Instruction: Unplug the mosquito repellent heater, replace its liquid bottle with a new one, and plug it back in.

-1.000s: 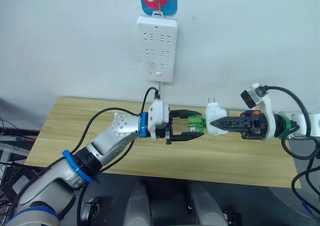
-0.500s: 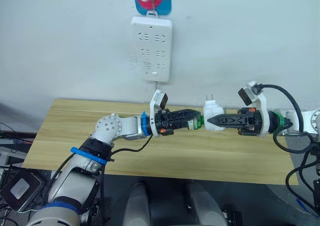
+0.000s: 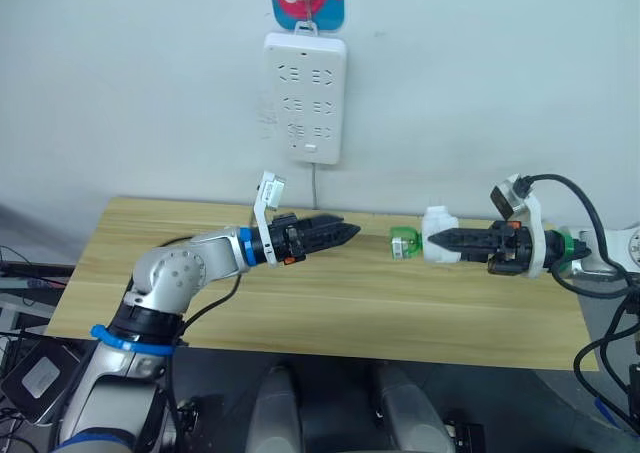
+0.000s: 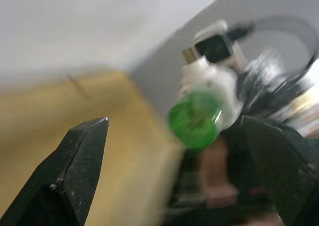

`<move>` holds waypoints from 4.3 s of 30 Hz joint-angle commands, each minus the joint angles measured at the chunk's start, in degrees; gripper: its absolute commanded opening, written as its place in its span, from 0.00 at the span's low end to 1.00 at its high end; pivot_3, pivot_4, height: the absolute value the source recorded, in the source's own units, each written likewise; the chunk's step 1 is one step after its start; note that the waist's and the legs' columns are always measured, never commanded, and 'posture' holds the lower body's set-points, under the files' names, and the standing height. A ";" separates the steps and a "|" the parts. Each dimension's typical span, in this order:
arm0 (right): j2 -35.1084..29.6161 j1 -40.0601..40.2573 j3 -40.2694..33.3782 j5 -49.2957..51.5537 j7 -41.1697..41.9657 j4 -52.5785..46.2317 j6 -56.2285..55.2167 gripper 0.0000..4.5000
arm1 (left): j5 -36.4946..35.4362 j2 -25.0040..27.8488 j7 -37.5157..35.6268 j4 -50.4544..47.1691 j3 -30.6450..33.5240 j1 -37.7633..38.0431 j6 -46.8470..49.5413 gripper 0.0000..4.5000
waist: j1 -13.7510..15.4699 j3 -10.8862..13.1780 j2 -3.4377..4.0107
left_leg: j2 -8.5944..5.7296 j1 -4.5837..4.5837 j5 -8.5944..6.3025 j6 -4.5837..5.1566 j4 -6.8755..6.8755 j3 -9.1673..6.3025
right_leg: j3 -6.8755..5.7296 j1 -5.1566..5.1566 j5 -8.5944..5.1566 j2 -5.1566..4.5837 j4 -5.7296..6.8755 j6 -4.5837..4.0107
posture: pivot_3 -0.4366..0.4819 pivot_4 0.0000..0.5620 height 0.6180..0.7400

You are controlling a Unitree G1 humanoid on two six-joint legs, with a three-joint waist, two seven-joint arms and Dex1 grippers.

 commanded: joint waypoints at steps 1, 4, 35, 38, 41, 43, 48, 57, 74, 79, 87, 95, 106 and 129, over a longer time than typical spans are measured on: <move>0.55 -2.72 -2.94 0.66 -0.20 2.07 0.95 0.66 | 26.29 -1.55 -8.81 -1.21 -5.62 1.02 -34.45 1.00 | 0.28 -0.01 0.01 | 0.01 -0.01 0.00 0.00 -0.02 0.02 | 0.01 0.06 0.02 0.00 -0.18 0.01 | 0.43 0.52 1.00; 1.43 -4.00 -3.22 0.12 -0.53 2.74 1.91 0.66 | 42.24 -4.34 -7.15 8.80 -6.53 -0.58 -60.86 1.00 | 1.08 -0.01 0.02 | 0.01 -0.05 -0.01 0.02 -0.05 0.10 | 0.06 0.21 0.22 -0.05 -0.62 -0.12 | 0.43 0.52 1.00; 3.01 -3.30 -1.79 11.51 -7.57 -1.06 3.08 0.66 | 85.37 -12.00 31.43 41.90 -8.39 -16.67 -110.73 0.74 | 1.04 -0.03 0.04 | -0.03 -0.53 -0.04 0.08 -0.01 -0.06 | -0.11 -0.09 0.36 -0.10 -0.51 -0.01 | 0.41 0.49 1.00; 2.48 -2.91 -1.10 13.18 -8.06 -1.34 2.59 0.66 | 84.08 -11.82 31.51 42.62 -9.26 -17.01 -110.73 0.52 | 1.03 -0.03 0.04 | -0.02 -0.52 -0.04 0.08 0.00 -0.07 | -0.12 -0.08 0.37 -0.10 -0.49 -0.01 | 0.41 0.49 1.00; 1.91 -2.59 -0.27 14.28 -8.35 -1.81 1.97 0.66 | 78.93 -11.61 29.83 42.93 -11.90 -17.21 -110.54 0.50 | 1.02 -0.03 0.04 | -0.03 -0.52 -0.04 0.07 0.00 -0.07 | -0.12 -0.07 0.37 -0.10 -0.49 0.00 | 0.41 0.50 1.00; 1.41 -2.32 0.24 14.00 -7.72 -2.68 2.09 0.66 | 67.74 -11.07 24.24 40.52 -16.88 -16.29 -106.83 0.50 | 0.99 -0.03 0.04 | -0.03 -0.52 -0.04 0.07 0.00 -0.07 | -0.12 -0.08 0.37 -0.10 -0.48 0.00 | 0.41 0.50 1.00; -0.76 -1.32 0.59 10.52 -3.66 -5.80 3.60 0.66 | 23.73 -5.78 0.53 12.36 -23.62 -10.11 -68.81 0.50 | 0.75 -0.03 0.05 | 0.02 -0.53 -0.04 0.07 -0.02 -0.11 | -0.17 -0.09 0.36 -0.10 -0.42 -0.01 | 0.41 0.51 1.00; -3.88 -1.20 1.87 0.59 7.60 -10.06 4.63 0.66 | -37.20 4.02 1.39 6.64 -11.20 -14.31 16.83 0.50 | -0.32 -0.01 0.05 | -0.04 -0.25 -0.02 0.09 0.11 -0.55 | -0.42 0.04 0.12 0.00 0.09 0.20 | 0.41 0.51 1.00; -3.13 -1.54 1.65 -3.89 11.22 -9.94 4.36 0.66 | -38.31 -4.94 7.21 18.81 2.53 -9.16 42.84 0.50 | -0.35 0.01 0.04 | -0.07 -0.12 -0.01 0.09 0.06 -0.45 | -0.31 -0.03 -0.02 0.03 0.28 -0.01 | 0.40 0.54 1.00; -2.07 -1.43 1.03 -1.73 10.08 -10.09 4.87 0.66 | -37.52 -8.33 10.00 19.10 6.11 -8.83 43.58 0.86 | -0.37 0.01 0.03 | -0.06 -0.10 -0.01 0.09 0.06 -0.42 | -0.29 -0.03 -0.02 0.03 0.30 -0.01 | 0.40 0.55 1.00; -1.87 -1.78 -1.69 -1.43 8.19 -5.59 5.73 0.66 | -36.66 -8.01 12.36 18.06 13.23 -7.23 46.96 0.99 | -0.49 0.02 0.02 | -0.07 -0.10 -0.01 0.09 0.05 -0.37 | -0.25 -0.02 -0.02 0.01 0.27 0.00 | 0.39 0.55 1.00; -1.19 -6.40 -4.49 0.37 5.00 3.15 6.10 0.66 | 11.18 1.28 -12.66 -5.12 -0.20 1.24 -3.75 0.99 | -0.23 0.09 0.06 | -0.06 -0.02 -0.01 0.05 -0.02 -0.11 | -0.06 -0.03 -0.01 -0.01 0.14 -0.02 | 0.41 0.54 1.00; 0.38 -8.19 -2.51 3.82 2.46 3.03 6.10 0.66 | 63.15 -10.12 2.57 32.09 -1.26 -9.20 -102.82 0.99 | 1.24 0.08 0.07 | -0.12 -0.58 -0.03 0.11 -0.05 0.09 | 0.06 -0.11 0.40 -0.19 -0.84 -0.01 | 0.43 0.53 1.00; 0.72 -6.11 0.77 13.28 -4.05 0.22 3.71 0.66 | 86.78 -13.31 30.58 41.58 -2.94 -18.80 -115.63 0.88 | 1.13 0.07 0.08 | -0.15 -0.60 -0.06 0.18 0.01 -0.11 | -0.14 -0.10 0.43 -0.20 -0.53 0.04 | 0.43 0.51 1.00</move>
